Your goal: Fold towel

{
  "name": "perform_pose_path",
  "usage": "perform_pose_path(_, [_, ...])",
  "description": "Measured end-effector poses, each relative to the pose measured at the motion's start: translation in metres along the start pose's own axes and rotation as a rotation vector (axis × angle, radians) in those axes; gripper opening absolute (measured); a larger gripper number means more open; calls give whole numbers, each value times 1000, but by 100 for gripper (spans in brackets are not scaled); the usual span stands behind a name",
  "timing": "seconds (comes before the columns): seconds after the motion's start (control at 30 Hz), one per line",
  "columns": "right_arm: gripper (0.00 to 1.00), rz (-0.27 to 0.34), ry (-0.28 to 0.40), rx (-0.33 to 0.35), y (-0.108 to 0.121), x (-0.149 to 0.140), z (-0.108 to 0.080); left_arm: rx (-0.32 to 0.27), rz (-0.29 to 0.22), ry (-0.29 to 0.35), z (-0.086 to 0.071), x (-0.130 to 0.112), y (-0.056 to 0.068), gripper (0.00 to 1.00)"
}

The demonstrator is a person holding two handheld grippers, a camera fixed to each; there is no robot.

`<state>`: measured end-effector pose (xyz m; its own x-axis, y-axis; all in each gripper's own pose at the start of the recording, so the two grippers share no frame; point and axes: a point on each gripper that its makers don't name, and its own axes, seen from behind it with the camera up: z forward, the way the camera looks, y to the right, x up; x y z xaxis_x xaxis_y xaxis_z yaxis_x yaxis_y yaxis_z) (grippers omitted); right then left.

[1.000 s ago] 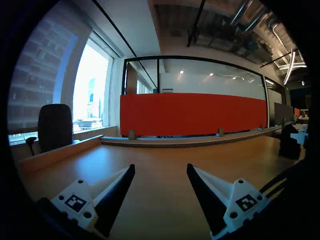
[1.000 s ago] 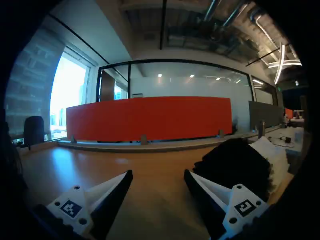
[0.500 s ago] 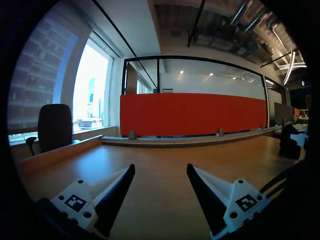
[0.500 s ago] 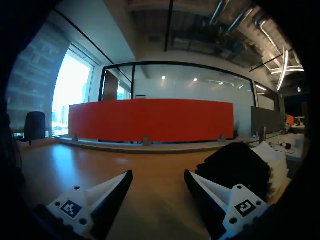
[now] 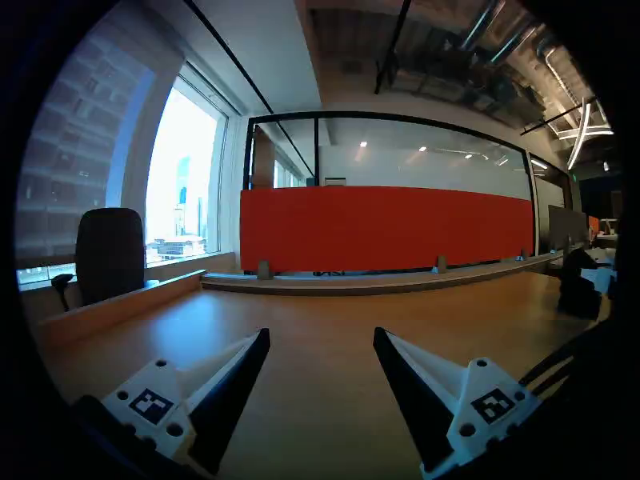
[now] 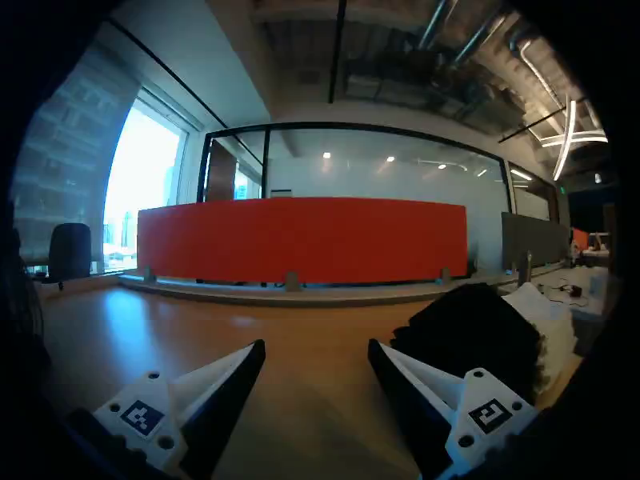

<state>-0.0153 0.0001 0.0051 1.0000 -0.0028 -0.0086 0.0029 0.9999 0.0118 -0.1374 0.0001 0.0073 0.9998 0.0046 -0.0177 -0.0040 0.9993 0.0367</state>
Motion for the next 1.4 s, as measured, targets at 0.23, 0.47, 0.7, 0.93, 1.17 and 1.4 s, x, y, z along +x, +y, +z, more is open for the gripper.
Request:
perform_pose_path(0.23, [99,0,0,-11,2,1,0,0,0,0,0,0,0,96])
perform_pose_path(0.47, [99,0,-1,-14,3,1,0,0,0,0,0,0,0,96])
perform_pose_path(0.7, [99,0,-1,-14,3,1,0,0,0,0,1,1,0,96])
perform_pose_path(0.93, [99,0,-1,-14,2,1,0,0,0,-1,1,2,-1,96])
perform_pose_path(1.17, [99,0,-1,-14,3,2,0,0,0,-1,0,3,-1,96])
perform_pose_path(1.4, [99,0,-1,-14,2,2,0,0,1,-2,0,5,-1,96])
